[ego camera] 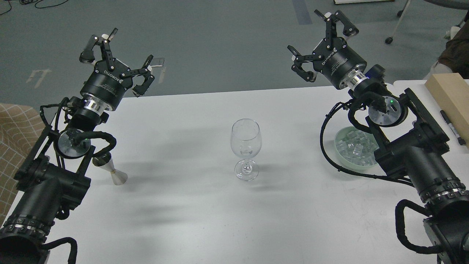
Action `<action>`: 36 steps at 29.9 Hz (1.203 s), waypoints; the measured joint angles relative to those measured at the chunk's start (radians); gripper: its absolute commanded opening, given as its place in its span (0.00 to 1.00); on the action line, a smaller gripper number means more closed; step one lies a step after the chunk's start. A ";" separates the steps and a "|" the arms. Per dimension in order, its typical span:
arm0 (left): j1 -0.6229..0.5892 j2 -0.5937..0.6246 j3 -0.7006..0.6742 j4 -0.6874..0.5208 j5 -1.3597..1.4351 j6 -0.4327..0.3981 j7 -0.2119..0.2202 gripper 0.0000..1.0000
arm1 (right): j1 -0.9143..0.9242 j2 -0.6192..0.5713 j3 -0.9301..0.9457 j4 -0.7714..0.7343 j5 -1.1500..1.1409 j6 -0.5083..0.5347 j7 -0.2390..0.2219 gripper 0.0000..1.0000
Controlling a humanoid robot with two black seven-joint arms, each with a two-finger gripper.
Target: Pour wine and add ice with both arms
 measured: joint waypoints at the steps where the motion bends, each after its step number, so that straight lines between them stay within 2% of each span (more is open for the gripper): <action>1: 0.000 0.000 0.001 0.000 0.000 0.000 0.000 0.98 | 0.000 0.000 0.000 0.000 0.000 0.000 0.000 1.00; 36: 0.000 0.000 0.000 0.000 0.000 0.000 -0.001 0.98 | 0.005 0.001 -0.003 0.004 0.000 0.000 0.000 1.00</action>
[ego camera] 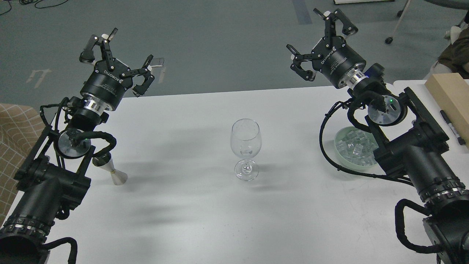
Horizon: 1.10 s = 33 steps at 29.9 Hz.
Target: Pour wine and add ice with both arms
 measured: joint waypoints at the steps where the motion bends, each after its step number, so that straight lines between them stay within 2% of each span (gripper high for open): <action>1: 0.000 0.000 0.000 0.000 0.000 0.000 0.000 0.98 | 0.000 0.000 0.000 0.000 0.000 0.000 0.000 1.00; 33: 0.000 0.010 0.005 -0.002 0.002 0.000 -0.018 0.98 | 0.003 0.000 -0.001 -0.002 0.000 -0.004 0.000 1.00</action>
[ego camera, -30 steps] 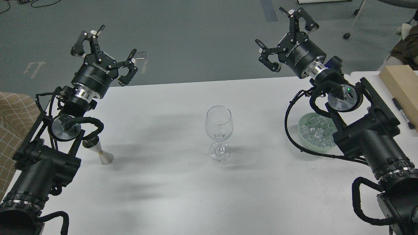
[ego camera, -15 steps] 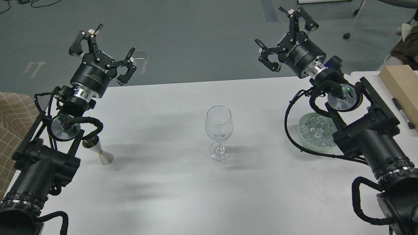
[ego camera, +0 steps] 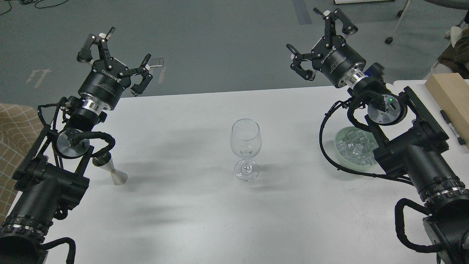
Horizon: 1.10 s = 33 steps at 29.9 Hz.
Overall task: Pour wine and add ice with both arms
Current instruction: 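Lower the left gripper toward the small metal cup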
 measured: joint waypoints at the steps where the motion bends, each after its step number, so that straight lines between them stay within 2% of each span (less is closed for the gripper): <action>1: 0.000 0.001 -0.001 0.000 0.000 0.000 0.000 0.98 | 0.000 0.000 0.000 0.000 0.000 0.000 0.000 1.00; 10: 0.050 0.019 -0.034 -0.090 -0.001 0.000 0.008 0.98 | -0.006 0.000 0.000 0.002 0.000 -0.002 0.000 1.00; 24: 0.271 0.130 -0.121 -0.402 -0.021 0.000 0.018 0.96 | -0.006 0.000 -0.001 0.005 0.000 -0.004 0.000 1.00; 27: 0.336 0.140 -0.148 -0.445 -0.046 0.003 0.033 0.96 | -0.007 0.000 -0.002 0.005 0.000 -0.004 0.000 1.00; 33: 0.470 0.161 -0.207 -0.530 -0.167 0.026 0.090 0.97 | -0.012 0.000 -0.002 0.002 0.000 -0.006 0.000 1.00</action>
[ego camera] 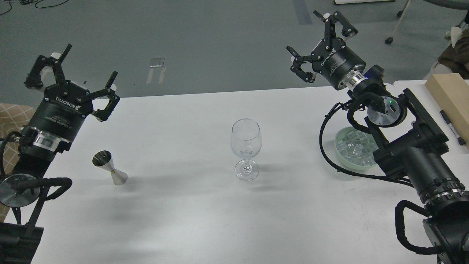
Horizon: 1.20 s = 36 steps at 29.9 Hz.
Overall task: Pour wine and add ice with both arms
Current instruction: 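Lower the left gripper toward the small metal cup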
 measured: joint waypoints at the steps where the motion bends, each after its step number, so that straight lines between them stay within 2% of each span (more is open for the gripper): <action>1: 0.024 0.003 -0.010 -0.017 -0.014 0.003 0.007 0.97 | -0.001 0.000 0.000 0.000 0.000 0.000 0.000 1.00; 9: 0.205 0.004 -0.079 -0.156 -0.043 0.066 0.020 0.98 | 0.000 0.000 -0.020 -0.002 0.000 0.000 0.000 1.00; 20: 0.346 -0.038 -0.106 -0.248 -0.149 0.178 0.023 0.98 | 0.001 0.000 -0.026 -0.005 0.000 -0.001 0.000 1.00; 36: 0.470 -0.103 -0.120 -0.269 -0.151 0.171 0.035 0.98 | 0.000 0.000 -0.026 -0.011 -0.002 -0.016 0.000 1.00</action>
